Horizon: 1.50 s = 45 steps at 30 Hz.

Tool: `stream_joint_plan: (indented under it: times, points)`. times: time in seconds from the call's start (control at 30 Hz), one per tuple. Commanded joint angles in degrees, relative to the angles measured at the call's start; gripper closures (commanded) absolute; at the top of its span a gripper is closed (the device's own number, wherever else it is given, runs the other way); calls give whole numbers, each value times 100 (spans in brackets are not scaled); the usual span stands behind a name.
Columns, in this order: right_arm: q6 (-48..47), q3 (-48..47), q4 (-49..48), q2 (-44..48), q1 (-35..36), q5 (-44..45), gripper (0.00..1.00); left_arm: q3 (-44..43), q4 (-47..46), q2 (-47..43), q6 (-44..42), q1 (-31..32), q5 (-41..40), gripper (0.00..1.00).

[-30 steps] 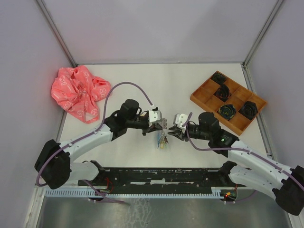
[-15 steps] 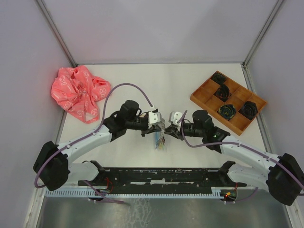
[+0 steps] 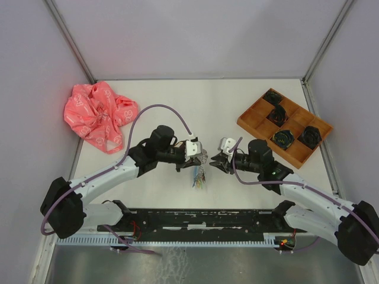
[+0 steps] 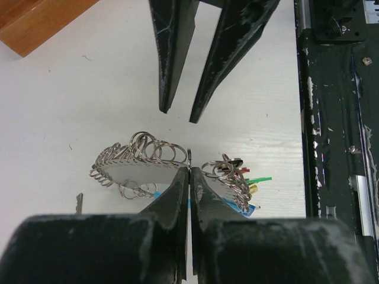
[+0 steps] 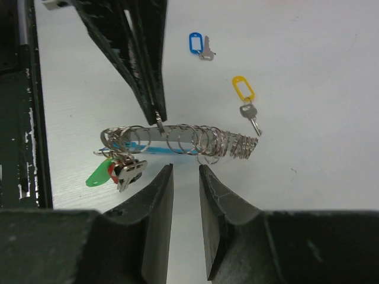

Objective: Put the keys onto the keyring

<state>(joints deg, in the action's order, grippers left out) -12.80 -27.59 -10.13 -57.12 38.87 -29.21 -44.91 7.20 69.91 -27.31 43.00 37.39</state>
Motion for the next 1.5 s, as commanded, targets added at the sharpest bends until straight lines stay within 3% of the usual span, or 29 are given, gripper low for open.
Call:
stream_joint_plan:
  times: [0.0, 0.47, 1.03, 1.47]
  points:
    - [-118, 40, -95, 429, -11, -687, 68, -401, 20, -71, -117, 77, -173, 97]
    - [-179, -503, -604, -321, -2, -1552, 68, -800, 499, 97, -37, 326, -561, 97]
    - [-587, -413, -151, 140, -1, -888, 66, -990, 728, 205, 0, 419, -823, 97]
    - [-629, -617, -506, -400, -1, -1184, 69, -1049, 730, 225, -1, 444, -655, 97]
